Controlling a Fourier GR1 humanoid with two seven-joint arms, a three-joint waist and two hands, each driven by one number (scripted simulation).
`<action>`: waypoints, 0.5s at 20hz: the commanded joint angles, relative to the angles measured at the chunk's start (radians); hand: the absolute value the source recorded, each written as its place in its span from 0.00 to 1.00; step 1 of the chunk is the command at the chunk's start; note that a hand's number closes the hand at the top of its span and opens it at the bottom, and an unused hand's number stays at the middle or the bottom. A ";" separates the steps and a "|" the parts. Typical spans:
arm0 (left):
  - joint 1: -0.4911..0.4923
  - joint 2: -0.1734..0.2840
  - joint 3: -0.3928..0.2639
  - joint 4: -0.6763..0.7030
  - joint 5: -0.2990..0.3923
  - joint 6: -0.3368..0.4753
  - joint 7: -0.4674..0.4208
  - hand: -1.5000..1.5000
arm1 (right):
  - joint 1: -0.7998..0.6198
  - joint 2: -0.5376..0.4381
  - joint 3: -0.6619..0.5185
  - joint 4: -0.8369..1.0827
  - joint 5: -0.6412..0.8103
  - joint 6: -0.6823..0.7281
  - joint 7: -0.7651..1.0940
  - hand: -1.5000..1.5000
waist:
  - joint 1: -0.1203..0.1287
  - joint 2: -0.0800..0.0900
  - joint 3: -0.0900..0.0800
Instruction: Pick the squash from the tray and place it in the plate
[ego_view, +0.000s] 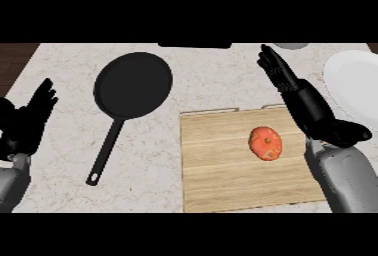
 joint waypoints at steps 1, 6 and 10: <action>0.049 -0.055 -0.001 0.003 -0.020 0.016 0.000 0.50 | -0.124 -0.025 -0.082 0.085 -0.065 0.084 0.035 1.00 | -0.033 -0.014 -0.004; 0.143 -0.208 -0.119 -0.010 0.037 -0.020 0.024 0.50 | -0.288 -0.187 -0.280 0.274 -0.241 0.224 0.056 1.00 | -0.007 -0.005 -0.004; 0.151 -0.262 -0.142 -0.009 0.073 -0.059 0.003 0.50 | -0.156 -0.232 -0.272 0.353 0.095 -0.076 -0.056 0.00 | -0.021 0.000 -0.004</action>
